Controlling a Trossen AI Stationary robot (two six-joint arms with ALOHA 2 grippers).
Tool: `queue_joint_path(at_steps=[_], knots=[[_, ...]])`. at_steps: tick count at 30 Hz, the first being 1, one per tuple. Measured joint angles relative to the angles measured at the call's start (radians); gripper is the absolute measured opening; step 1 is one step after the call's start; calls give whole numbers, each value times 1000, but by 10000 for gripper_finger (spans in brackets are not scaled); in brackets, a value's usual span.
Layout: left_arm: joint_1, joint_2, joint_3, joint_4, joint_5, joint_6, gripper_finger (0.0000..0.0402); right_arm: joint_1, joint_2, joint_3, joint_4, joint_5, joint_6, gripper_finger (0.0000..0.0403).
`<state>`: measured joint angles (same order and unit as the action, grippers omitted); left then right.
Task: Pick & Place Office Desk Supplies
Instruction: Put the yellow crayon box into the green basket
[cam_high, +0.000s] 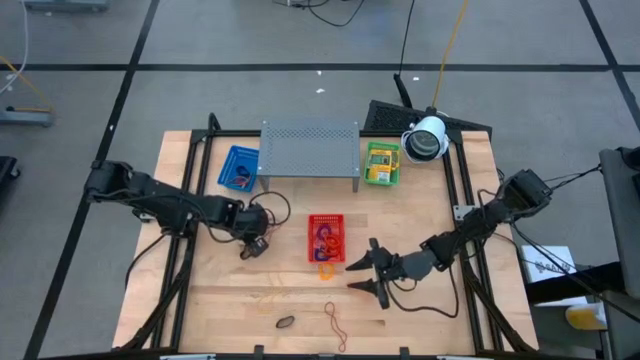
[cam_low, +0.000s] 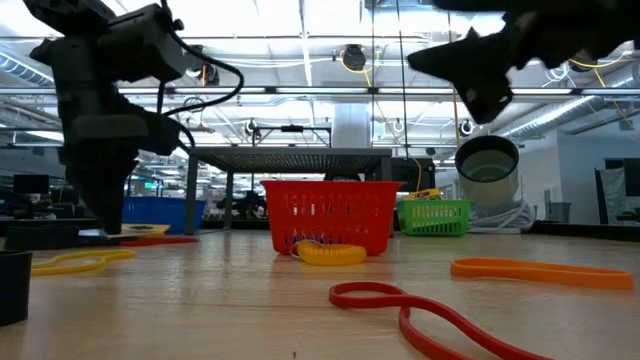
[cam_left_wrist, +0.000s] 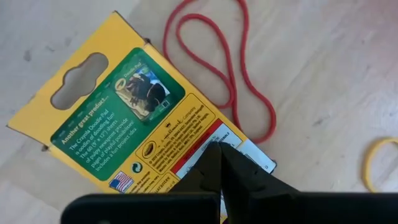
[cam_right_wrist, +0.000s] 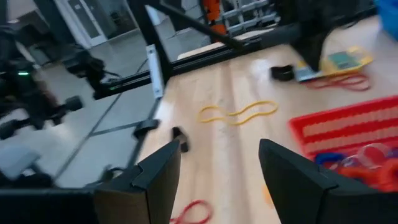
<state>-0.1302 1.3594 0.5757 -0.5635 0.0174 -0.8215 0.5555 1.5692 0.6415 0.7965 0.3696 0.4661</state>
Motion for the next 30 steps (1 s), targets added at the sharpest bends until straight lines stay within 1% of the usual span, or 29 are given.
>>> queue_joint_path(at_steps=[4,8,13,19,26,30], knots=[[-30,0,-1,47,16,12,0,-30,0,0,-16,1,-7,208],[-45,2,-2,107,82,48,0,-36,0,0,-54,-3,-15,208],[-59,5,-4,178,128,72,0,-73,0,0,22,-7,-68,208],[-91,5,-6,244,189,107,0,-78,0,0,16,-34,-71,208],[-120,5,-5,359,197,112,0,-78,0,0,13,-34,-89,208],[-121,4,-4,386,195,123,0,-86,0,0,23,-34,-90,208]])
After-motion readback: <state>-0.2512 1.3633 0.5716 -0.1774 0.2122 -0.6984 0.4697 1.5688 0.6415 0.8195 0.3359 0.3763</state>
